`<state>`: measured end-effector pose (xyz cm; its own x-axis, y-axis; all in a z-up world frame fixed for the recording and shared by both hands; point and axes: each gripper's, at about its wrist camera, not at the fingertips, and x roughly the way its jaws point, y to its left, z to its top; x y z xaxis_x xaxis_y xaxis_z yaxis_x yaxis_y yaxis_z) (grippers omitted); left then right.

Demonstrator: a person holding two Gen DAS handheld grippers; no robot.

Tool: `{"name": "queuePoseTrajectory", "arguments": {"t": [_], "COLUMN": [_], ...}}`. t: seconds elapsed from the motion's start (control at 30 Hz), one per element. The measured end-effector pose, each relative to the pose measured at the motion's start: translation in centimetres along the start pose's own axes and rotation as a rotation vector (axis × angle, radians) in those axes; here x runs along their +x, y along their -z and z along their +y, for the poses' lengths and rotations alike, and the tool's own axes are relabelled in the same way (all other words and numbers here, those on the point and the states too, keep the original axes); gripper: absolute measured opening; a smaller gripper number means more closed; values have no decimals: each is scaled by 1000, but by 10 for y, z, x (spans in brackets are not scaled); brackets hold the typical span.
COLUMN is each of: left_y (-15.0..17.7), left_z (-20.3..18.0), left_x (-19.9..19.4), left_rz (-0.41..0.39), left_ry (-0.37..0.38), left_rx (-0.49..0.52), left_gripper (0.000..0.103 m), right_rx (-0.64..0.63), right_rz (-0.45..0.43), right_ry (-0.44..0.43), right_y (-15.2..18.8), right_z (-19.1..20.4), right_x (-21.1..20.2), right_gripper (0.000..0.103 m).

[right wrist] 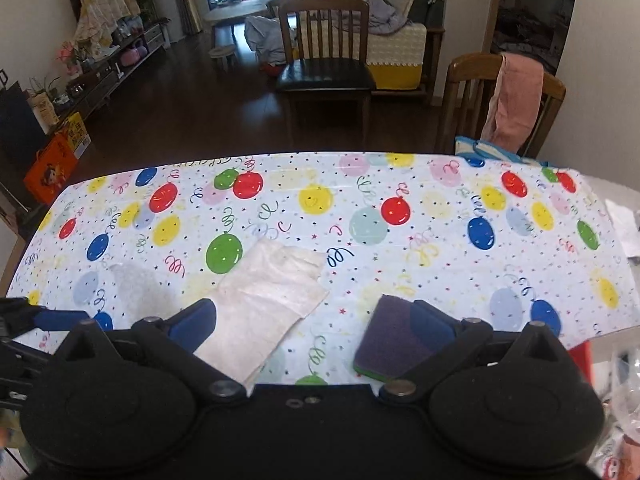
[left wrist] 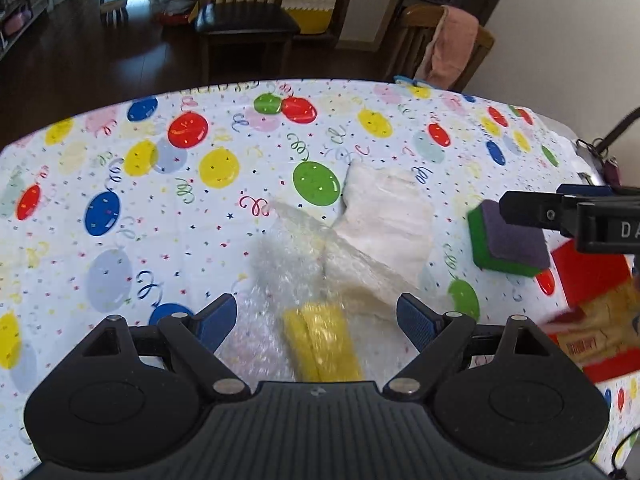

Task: Organize soft objects
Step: 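Move both tools back over the table toward the bubble wrap and white cloth, then grasp the bubble wrap with the left gripper while the right grasps the white cloth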

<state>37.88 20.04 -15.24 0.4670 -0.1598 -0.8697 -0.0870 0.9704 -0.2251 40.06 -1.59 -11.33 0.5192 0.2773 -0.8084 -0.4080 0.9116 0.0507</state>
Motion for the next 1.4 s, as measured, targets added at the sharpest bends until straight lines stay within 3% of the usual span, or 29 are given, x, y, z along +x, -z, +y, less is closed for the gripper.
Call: {"name": "queuePoseTrajectory", "arguments": {"t": [0.37, 0.5, 0.57, 0.7, 0.87, 1.03, 1.17, 1.3, 1.4], "left_y": [-11, -13, -12, -10, -7, -3, 0, 2, 4], "left_z": [13, 17, 17, 15, 18, 24, 28, 30, 32], "left_x": [43, 50, 53, 53, 49, 41, 34, 27, 19], "left_rz": [57, 71, 81, 70, 70, 52, 35, 21, -3], "left_ry": [3, 12, 11, -10, -11, -3, 2, 10, 19], "left_rx": [-25, -28, -18, 8, -3, -27, -54, -77, -101], "left_gripper": [86, 74, 62, 56, 32, 23, 17, 13, 10], "right_rx": [30, 43, 41, 25, 2, -23, -78, -83, -98], "right_rz": [69, 105, 115, 139, 152, 161, 134, 111, 107], "right_ry": [-30, -40, -47, -38, -29, -10, 32, 34, 24], "right_y": [-13, -10, -9, -7, -3, 6, 9, 6, 6], "right_z": [22, 27, 30, 39, 47, 53, 60, 56, 53], "right_x": [65, 87, 94, 109, 117, 123, 121, 115, 110], "right_gripper": [102, 102, 102, 101, 97, 94, 73, 29, 4]}}
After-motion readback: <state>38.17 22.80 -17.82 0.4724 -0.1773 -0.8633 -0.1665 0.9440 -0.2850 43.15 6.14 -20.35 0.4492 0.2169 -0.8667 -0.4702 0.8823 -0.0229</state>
